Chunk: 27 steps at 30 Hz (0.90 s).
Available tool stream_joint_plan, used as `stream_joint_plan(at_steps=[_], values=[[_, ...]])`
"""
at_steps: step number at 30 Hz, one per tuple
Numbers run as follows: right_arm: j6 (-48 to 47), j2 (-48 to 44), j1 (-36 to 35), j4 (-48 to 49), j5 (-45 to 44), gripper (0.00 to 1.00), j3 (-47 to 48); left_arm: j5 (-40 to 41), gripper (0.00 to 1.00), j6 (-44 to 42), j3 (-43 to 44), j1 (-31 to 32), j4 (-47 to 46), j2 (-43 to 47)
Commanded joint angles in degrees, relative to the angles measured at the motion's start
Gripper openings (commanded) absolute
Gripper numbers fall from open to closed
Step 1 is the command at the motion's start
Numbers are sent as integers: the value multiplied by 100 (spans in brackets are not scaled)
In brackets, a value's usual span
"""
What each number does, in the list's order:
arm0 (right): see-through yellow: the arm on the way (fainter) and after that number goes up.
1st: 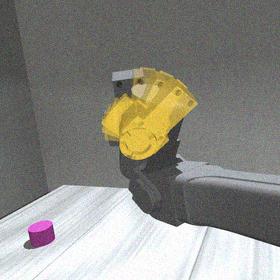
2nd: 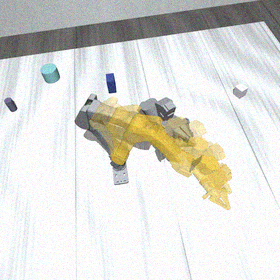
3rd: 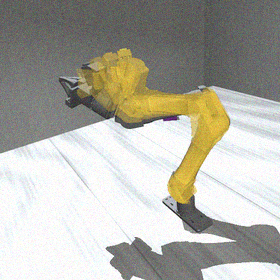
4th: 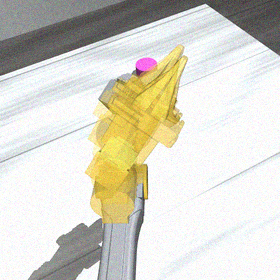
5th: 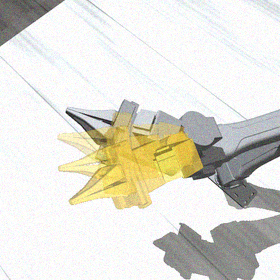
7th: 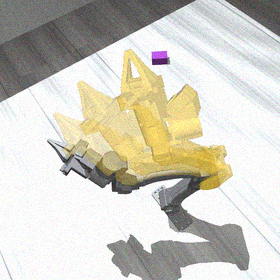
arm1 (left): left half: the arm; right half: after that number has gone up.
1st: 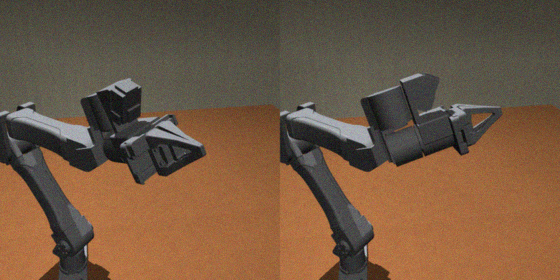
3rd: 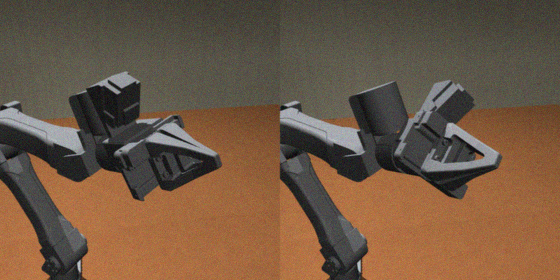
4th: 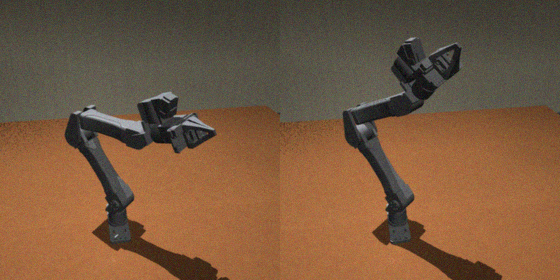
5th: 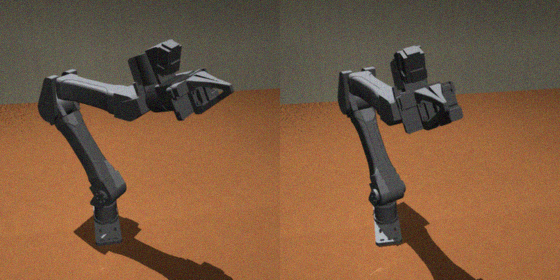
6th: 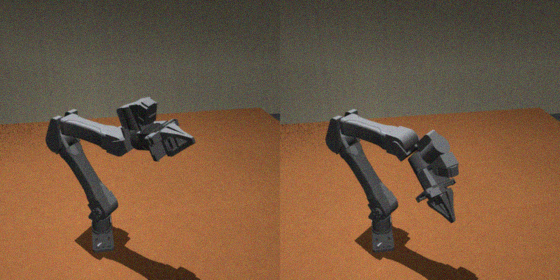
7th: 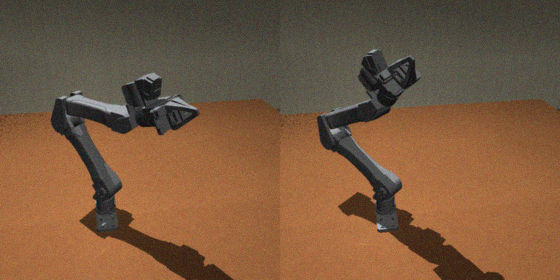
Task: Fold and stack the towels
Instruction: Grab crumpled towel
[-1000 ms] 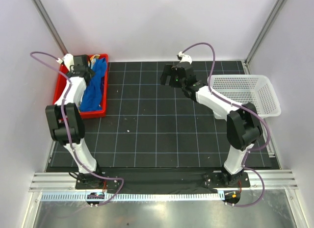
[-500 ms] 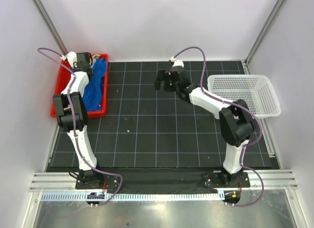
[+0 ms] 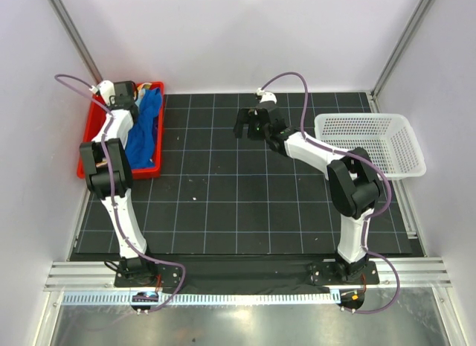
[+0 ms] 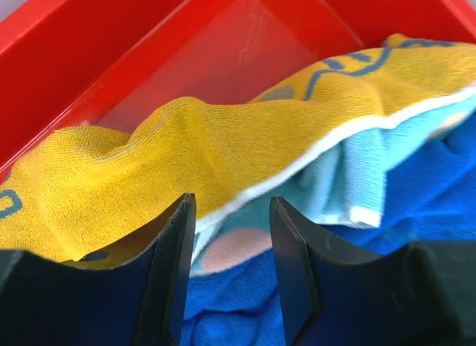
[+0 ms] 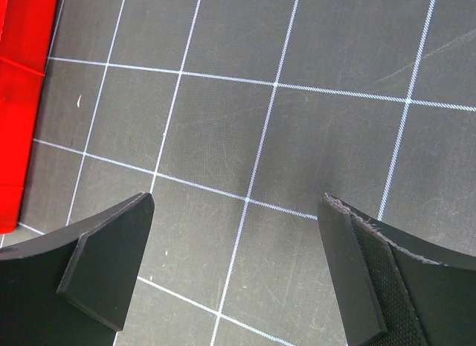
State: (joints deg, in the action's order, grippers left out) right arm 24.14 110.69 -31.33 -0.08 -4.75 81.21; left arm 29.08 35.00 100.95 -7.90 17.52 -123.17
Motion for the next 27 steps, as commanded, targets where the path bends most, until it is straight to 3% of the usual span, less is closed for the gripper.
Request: stream_joint_plan(at_steps=[1,8,18,23,27], values=[[-50,-22,-22,166,36,100,281,124,48,-99,250,-62,-205,-145],[-59,-4,-22,148,18,100,281,150,44,-160,514,-54,-152,-330],[-102,84,-13,122,18,100,343,344,22,-345,725,-71,-152,-470],[-103,110,-31,113,27,100,369,291,0,-407,751,-71,-135,-488],[-120,110,-22,113,27,100,361,212,0,-407,716,-71,-144,-348]])
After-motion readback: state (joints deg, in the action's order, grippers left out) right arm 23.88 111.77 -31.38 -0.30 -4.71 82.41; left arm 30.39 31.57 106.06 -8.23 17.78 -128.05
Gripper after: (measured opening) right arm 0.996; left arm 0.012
